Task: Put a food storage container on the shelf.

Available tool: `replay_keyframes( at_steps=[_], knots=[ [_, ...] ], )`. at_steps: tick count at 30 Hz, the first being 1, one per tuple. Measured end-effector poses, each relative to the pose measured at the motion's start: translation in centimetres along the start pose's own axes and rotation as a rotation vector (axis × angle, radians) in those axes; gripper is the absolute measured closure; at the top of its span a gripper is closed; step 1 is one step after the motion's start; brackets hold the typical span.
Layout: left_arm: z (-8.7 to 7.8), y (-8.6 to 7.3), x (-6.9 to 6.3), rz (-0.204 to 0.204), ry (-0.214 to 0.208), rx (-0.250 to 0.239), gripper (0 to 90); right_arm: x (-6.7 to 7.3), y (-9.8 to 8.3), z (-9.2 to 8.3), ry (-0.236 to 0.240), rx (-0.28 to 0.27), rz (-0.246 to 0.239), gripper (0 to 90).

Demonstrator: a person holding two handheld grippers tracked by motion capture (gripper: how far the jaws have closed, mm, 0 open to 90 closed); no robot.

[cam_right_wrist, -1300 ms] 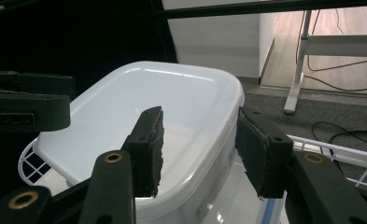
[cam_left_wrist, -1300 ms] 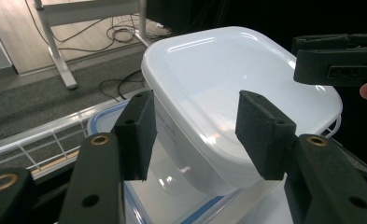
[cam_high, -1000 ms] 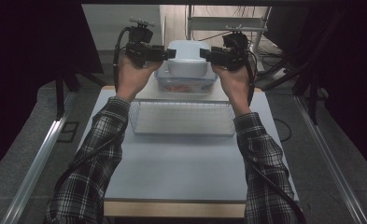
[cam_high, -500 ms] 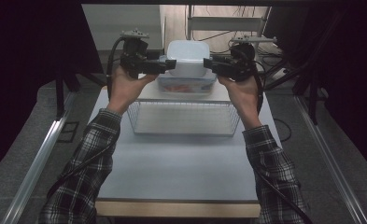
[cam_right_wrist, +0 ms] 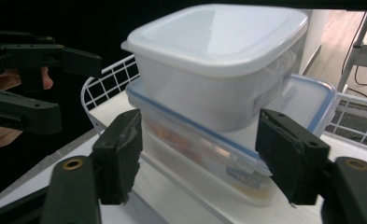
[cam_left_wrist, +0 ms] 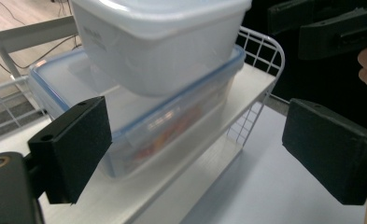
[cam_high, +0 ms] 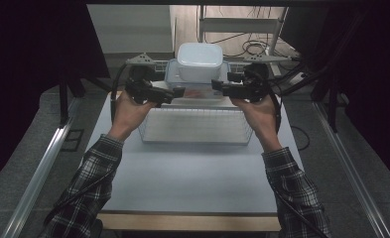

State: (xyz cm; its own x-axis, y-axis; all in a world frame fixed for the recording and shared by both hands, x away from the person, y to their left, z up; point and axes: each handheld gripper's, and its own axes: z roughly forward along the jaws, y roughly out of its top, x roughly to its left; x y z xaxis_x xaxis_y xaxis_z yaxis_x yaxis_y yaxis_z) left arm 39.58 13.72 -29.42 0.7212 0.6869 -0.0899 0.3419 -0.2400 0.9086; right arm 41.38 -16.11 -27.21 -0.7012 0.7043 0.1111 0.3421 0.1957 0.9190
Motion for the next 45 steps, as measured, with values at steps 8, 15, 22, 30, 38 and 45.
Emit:
replay_keyframes(
  at_steps=[8, 15, 22, 30, 38, 45],
  knots=[
    [0.1, -1.9, -0.8, 0.028, -0.002, 0.004, 4.5, 0.1, -1.8, 0.1, 0.031, 0.012, -0.007, 23.3],
    [0.3, -3.7, -1.3, 0.041, -0.003, 0.005, 3.2, 0.4, -3.7, 0.1, 0.057, 0.022, -0.013, 17.9],
    [0.4, -5.3, -1.8, 0.047, -0.011, 0.011, 2.3, 1.0, -5.5, 0.3, 0.080, 0.039, -0.038, 12.9],
    [0.9, -7.5, -2.4, 0.045, -0.022, 0.031, 1.6, 1.6, -7.4, 0.4, 0.095, 0.058, -0.057, 8.5],
    [0.9, -9.9, -3.3, 0.054, -0.014, 0.039, 0.6, 1.6, -9.9, 0.1, 0.105, 0.084, -0.060, 4.1],
    [0.4, -11.7, -3.8, 0.052, -0.016, 0.046, 0.4, 1.3, -12.3, -0.6, 0.100, 0.102, -0.061, 0.9]
  ],
)
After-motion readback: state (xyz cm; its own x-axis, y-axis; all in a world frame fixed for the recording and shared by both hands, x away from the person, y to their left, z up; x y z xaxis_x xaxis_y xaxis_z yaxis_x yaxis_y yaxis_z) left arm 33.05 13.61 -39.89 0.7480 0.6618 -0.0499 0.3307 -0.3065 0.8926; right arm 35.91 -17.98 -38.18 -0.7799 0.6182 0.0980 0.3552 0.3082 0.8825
